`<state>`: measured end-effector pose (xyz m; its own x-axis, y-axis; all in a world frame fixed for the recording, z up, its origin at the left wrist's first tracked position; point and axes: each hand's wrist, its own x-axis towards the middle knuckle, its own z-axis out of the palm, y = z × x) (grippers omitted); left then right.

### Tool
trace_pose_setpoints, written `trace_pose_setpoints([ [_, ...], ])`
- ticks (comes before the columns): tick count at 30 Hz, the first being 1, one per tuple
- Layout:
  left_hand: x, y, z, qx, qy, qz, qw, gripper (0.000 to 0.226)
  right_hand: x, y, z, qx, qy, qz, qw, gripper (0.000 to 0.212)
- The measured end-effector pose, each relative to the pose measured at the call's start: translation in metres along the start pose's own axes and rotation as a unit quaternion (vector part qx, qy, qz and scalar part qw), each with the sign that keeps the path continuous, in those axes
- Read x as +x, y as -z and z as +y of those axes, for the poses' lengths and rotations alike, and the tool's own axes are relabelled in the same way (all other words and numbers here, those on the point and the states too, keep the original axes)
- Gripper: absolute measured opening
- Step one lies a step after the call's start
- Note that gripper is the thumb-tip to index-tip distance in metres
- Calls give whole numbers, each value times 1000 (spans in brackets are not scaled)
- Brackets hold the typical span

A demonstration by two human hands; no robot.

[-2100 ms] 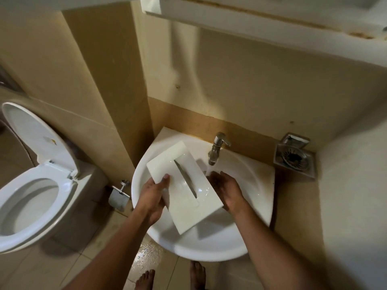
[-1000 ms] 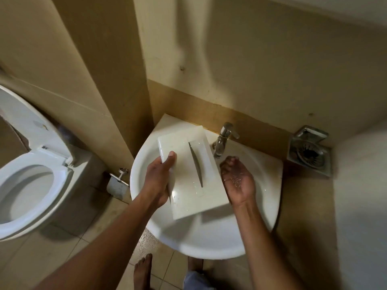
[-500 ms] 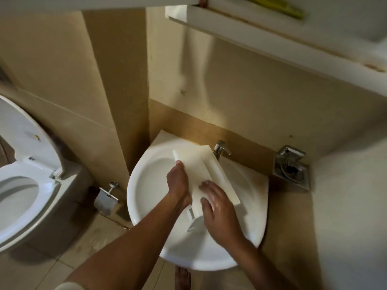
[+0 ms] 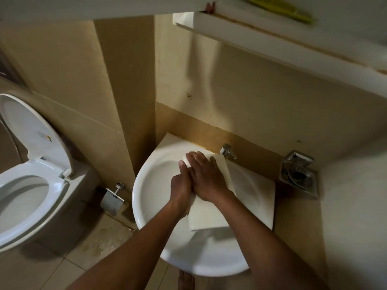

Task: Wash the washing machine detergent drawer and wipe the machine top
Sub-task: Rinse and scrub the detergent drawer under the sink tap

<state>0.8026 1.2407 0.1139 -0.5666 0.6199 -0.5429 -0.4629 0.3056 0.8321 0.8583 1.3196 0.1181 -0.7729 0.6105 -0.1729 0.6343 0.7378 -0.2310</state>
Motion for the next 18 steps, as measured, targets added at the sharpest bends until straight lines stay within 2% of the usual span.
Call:
trace_pose_setpoints([
  [3,4,7,7,53,-27,52,997,55,14,6,9,53,-51,0,997,54],
  [6,7,9,6,60,-36,68,995,54,18,11,26,79,-54,7,995,52],
  [8,8,13,3,58,-40,79,994,61,7,11,42,152,-96,78,981,43],
  [9,10,17,0,53,-46,82,994,64,-2,7,50,201,-130,162,957,36],
  [10,12,21,-1,43,-51,88,994,65,-13,2,56,259,-167,256,916,31],
  [11,15,26,0,31,-51,100,993,65,-24,-3,60,329,-218,324,860,27],
  [12,16,31,2,20,-48,108,993,63,-30,-14,66,424,-272,351,789,24],
  [13,18,34,5,8,-49,108,993,61,-33,-22,67,543,-325,333,699,21],
  [15,20,37,8,-10,-61,98,993,61,-25,-39,65,754,-388,203,489,18],
  [17,20,36,7,-8,-68,92,993,62,-11,-57,66,830,-390,118,381,24],
  [18,20,36,4,-7,-67,87,994,64,-5,-61,66,833,-378,107,389,21],
])
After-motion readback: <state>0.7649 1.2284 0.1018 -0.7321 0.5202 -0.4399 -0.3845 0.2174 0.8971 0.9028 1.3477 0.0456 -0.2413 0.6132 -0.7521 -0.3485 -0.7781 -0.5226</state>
